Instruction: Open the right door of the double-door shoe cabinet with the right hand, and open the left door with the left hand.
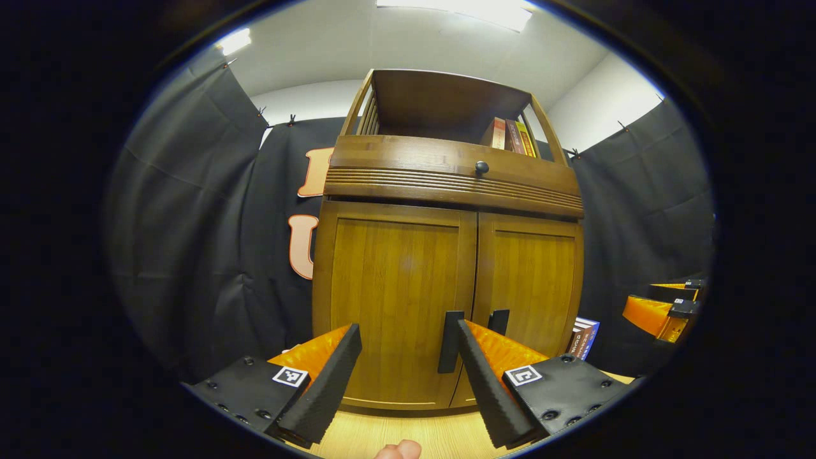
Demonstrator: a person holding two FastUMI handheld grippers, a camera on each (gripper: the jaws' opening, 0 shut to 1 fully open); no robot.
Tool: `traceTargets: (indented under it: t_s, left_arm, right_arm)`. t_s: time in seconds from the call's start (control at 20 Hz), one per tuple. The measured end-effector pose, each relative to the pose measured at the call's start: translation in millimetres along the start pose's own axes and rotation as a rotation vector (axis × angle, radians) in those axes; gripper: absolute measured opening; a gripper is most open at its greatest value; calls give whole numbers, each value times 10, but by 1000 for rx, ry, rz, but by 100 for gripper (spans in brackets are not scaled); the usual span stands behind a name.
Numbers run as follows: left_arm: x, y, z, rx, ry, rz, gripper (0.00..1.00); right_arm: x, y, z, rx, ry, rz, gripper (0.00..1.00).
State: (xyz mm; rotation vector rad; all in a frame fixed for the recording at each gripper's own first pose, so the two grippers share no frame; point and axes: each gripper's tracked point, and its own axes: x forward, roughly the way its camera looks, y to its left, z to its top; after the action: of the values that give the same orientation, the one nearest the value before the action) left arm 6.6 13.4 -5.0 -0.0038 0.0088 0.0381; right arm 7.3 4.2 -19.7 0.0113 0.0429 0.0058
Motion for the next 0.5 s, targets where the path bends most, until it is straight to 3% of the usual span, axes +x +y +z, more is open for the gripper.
traceTargets:
  t_s: [0.35,0.5]
  left_arm:
    - [-3,3,6,2,-3,2,95]
    - [-15,8,17,3,-5,5,99]
  right_arm:
    - [2,2,-5,2,-1,2,93]
    - [25,19,-6,-1,-3,10,93]
